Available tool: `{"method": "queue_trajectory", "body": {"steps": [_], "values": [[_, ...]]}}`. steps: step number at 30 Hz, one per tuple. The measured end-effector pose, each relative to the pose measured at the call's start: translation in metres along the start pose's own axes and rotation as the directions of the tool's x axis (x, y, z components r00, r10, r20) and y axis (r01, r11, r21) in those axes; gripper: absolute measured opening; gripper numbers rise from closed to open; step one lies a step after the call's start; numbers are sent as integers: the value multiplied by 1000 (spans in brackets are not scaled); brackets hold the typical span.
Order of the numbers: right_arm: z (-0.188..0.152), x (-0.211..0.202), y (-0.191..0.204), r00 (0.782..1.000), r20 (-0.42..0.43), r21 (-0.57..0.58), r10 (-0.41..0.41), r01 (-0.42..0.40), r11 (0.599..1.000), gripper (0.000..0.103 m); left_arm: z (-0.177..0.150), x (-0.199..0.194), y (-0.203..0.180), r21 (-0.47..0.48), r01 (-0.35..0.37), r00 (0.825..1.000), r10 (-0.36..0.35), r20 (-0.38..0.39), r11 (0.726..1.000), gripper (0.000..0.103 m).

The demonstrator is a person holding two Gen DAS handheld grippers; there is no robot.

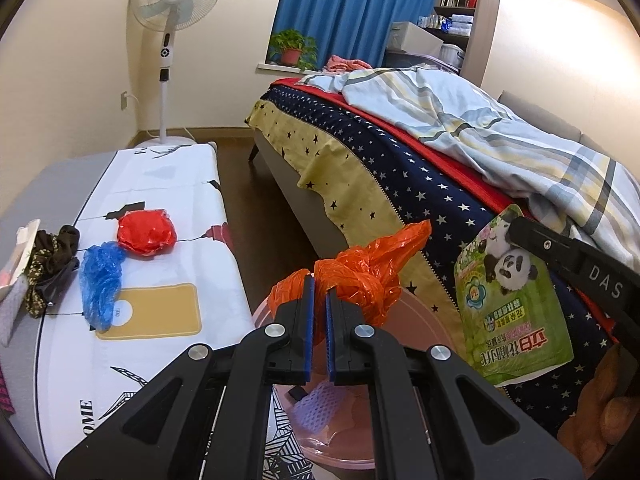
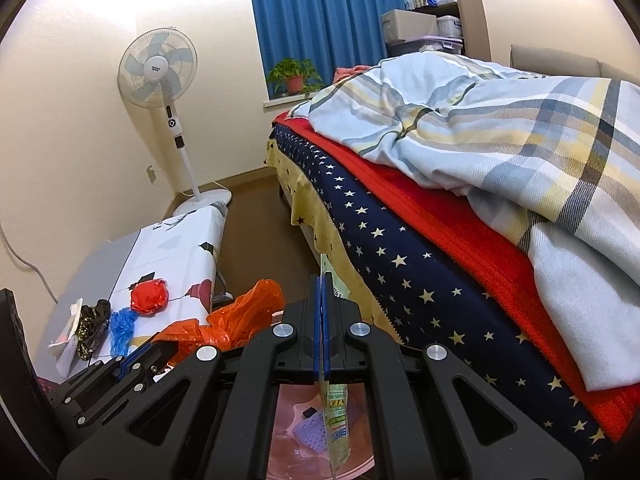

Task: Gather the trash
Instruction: 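Lift the orange bag with the left tool while the right tool carries the green pouch to the pink bin, then open the left tool over the pink bin while the right tool opens too, then grasp the clear bag of colored items with the left tool while the right tool grasps the blue plastic bag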

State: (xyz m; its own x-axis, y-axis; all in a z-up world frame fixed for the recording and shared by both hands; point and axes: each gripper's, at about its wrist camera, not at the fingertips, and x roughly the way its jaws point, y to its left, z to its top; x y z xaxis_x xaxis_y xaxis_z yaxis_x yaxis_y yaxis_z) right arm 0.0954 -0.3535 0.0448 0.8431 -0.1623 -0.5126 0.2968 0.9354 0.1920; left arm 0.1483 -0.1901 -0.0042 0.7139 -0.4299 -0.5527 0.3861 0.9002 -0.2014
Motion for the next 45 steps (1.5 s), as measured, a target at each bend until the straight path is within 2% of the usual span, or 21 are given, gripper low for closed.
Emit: {"method": "queue_trajectory", "body": {"steps": [6, 9, 11, 12, 13, 19, 23, 24, 26, 38, 41, 45], "values": [[-1, 2, 0, 1000, -13, 1, 5, -5, 1000, 4, -2, 5, -1, 1, 13, 1000, -13, -24, 1000, 5], [-3, 4, -1, 1000, -27, 5, -11, 11, 1000, 6, -3, 8, 4, -28, 23, 999, -24, -39, 999, 11], [-3, 4, -1, 999, -29, 9, -17, 17, 1000, 22, -4, 8, 7, -32, 9, 999, -10, -44, 999, 11], [-3, 3, -2, 999, -26, 12, -24, 24, 1000, 41, -4, 7, 8, -32, 2, 999, -3, -46, 999, 11], [-3, 1, -2, 999, -20, 15, -27, 27, 1000, 48, -5, 6, 9, -35, 1, 999, -2, -46, 999, 11], [-2, -5, -2, 1000, -8, 20, -26, 26, 999, 48, -6, -6, 17, -48, 13, 999, -15, -35, 999, 12], [-3, -11, -6, 1000, -7, 32, -20, 21, 999, 48, -6, -7, 10, -29, 48, 998, -49, -49, 998, 31], [-3, -13, -6, 1000, -5, 32, -21, 21, 999, 48, -7, -8, 9, -30, 43, 998, -45, -45, 999, 47], [-3, -16, -9, 1000, -2, 35, -21, 21, 999, 48, -8, -11, 8, -40, 36, 999, -37, -33, 999, 64], [-3, -31, -8, 1000, 18, 30, 0, -1, 1000, 48, -10, -34, 11, -18, 0, 1000, 0, -5, 1000, 63], [-3, -34, -2, 1000, 23, 16, 19, -20, 1000, 48, -10, -48, 21, -22, -30, 999, 31, 21, 999, 60], [-6, -35, 10, 998, 21, 8, 61, -61, 998, 48, -12, -65, 41, -39, -76, 996, 78, 51, 996, 47]]}}
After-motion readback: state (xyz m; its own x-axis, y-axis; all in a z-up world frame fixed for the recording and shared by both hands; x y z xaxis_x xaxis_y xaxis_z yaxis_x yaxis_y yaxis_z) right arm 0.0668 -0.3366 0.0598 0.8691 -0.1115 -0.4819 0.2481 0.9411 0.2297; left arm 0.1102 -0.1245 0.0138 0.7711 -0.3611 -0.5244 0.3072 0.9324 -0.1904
